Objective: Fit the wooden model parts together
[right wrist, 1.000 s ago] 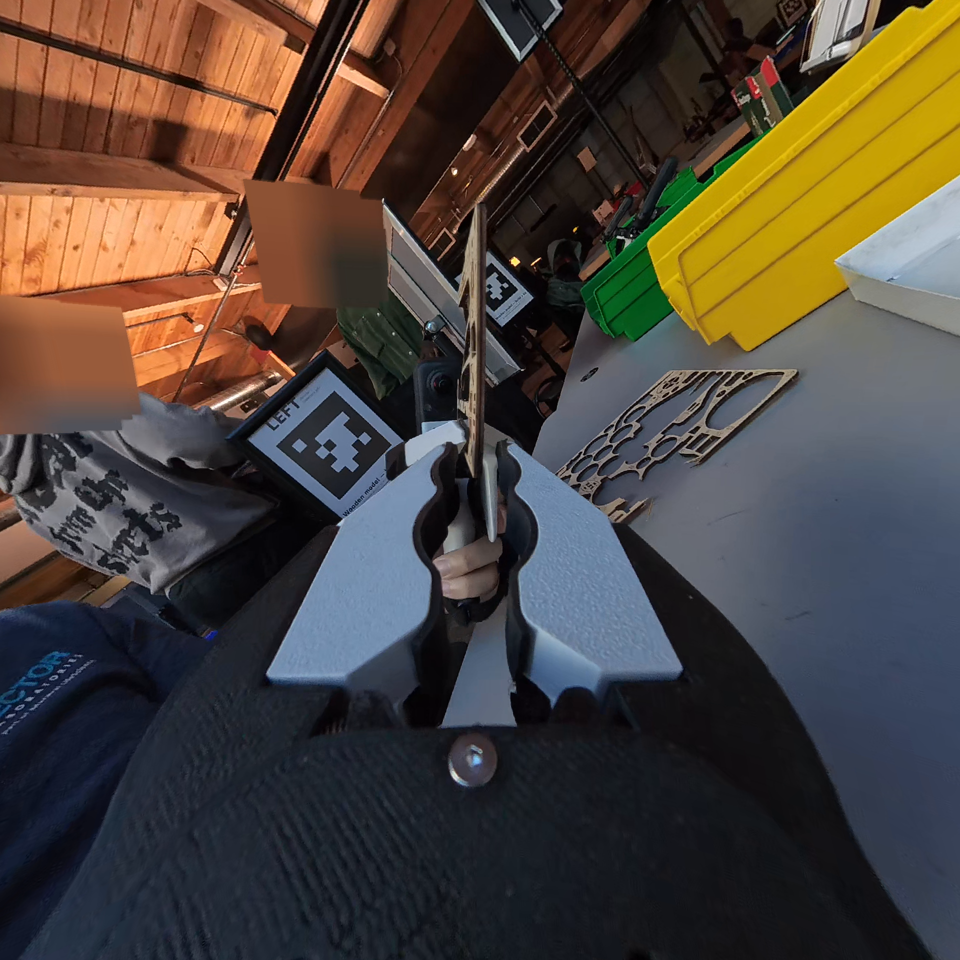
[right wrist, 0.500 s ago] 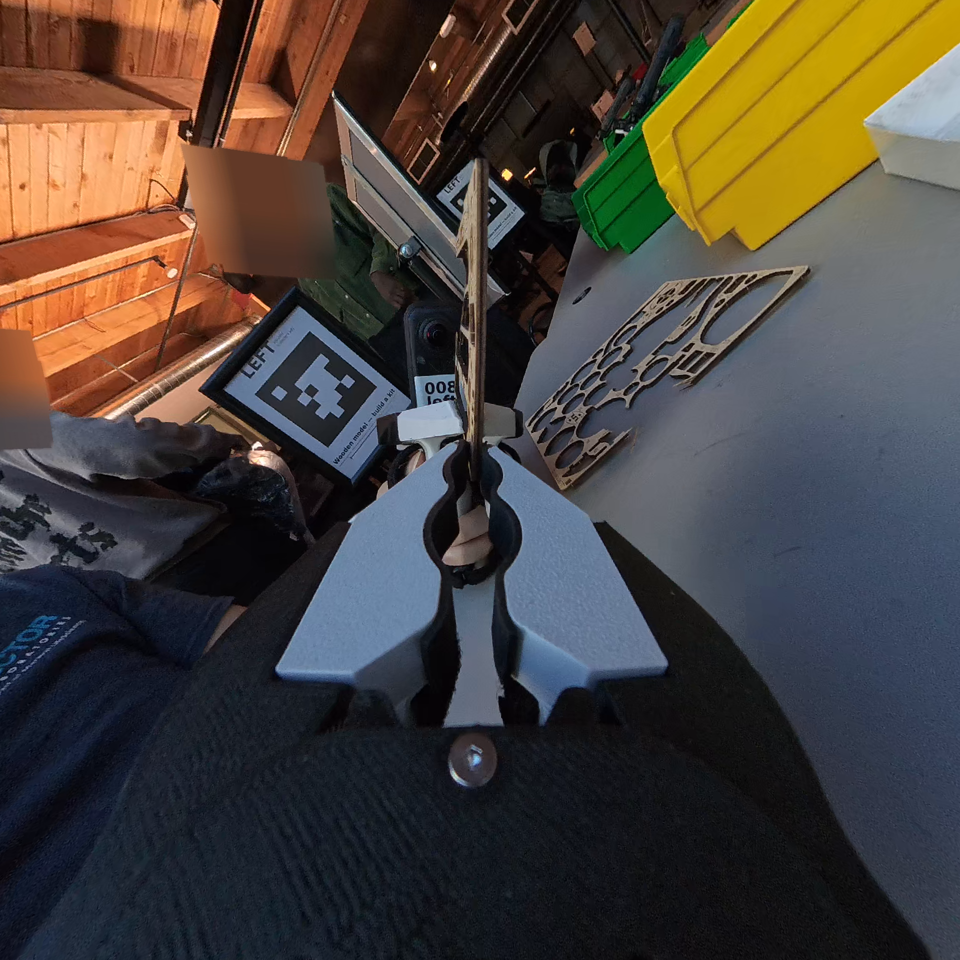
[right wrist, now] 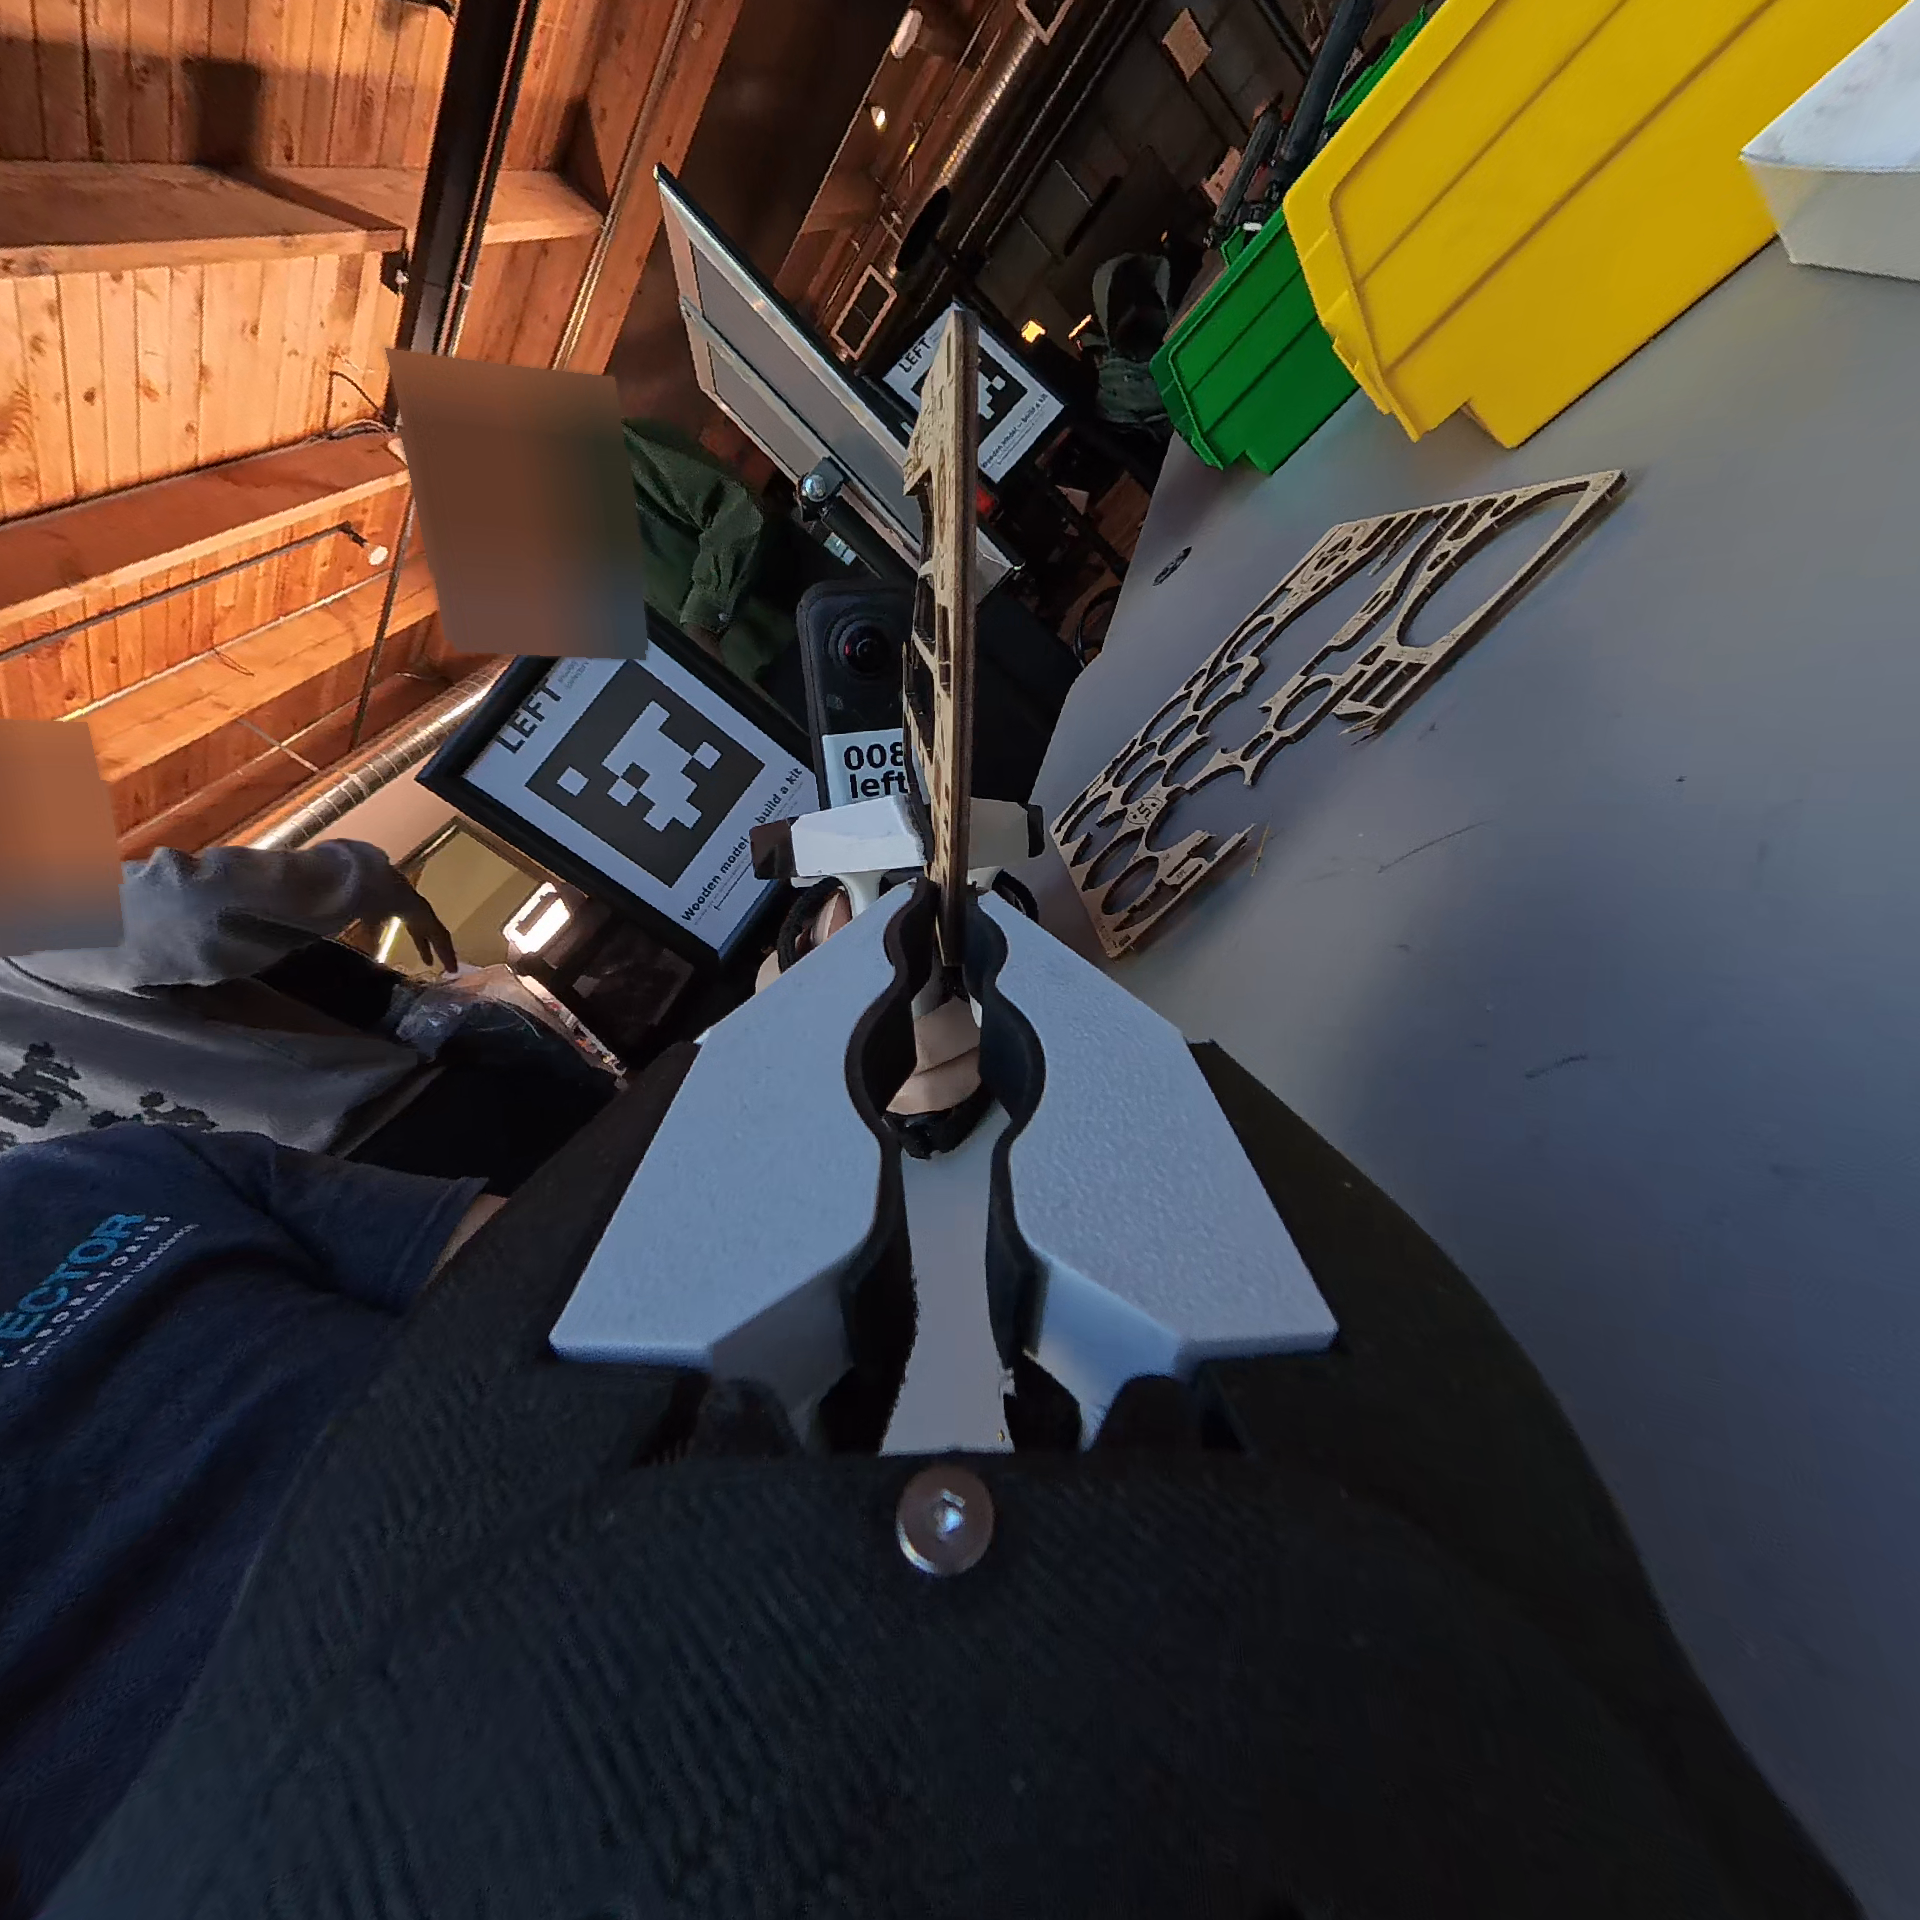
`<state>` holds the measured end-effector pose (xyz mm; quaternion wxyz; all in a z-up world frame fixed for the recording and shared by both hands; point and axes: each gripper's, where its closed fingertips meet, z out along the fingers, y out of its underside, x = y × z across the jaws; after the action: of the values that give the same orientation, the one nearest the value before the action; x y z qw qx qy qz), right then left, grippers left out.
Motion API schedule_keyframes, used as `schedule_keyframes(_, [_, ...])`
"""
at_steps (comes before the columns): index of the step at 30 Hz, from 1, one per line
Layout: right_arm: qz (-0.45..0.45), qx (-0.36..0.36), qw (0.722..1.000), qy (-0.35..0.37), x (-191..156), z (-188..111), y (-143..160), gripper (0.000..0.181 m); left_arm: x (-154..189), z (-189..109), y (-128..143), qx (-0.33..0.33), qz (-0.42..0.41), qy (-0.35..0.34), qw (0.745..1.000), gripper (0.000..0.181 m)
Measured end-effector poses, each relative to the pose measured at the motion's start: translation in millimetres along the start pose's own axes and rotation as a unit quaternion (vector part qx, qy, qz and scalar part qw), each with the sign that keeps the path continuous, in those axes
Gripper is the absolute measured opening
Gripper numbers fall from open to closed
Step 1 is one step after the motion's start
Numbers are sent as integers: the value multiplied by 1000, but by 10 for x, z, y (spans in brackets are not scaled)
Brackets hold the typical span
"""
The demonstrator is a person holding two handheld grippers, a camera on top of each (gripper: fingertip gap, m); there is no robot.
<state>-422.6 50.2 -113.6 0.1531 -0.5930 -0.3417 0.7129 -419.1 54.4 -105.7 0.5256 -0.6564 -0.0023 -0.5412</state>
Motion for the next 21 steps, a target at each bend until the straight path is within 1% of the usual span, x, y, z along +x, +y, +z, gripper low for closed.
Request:
schedule_keyframes(7, [7,0,1000,0,7,1,5,3,-6,-1,3,0,9,-8,1000,0])
schedule_keyframes(11, [32,-6,999,-1,32,-6,28,2,-33,1,24,-7,-2,-13,1000,0])
schedule_keyframes(16, [20,-15,1000,16,64,7,53,2,-61,-15,35,-6,-11,-24,1000,0])
schedule_keyframes(21, [25,-19,999,18,76,13,62,2,-74,-22,39,-4,-7,-37,999,0])
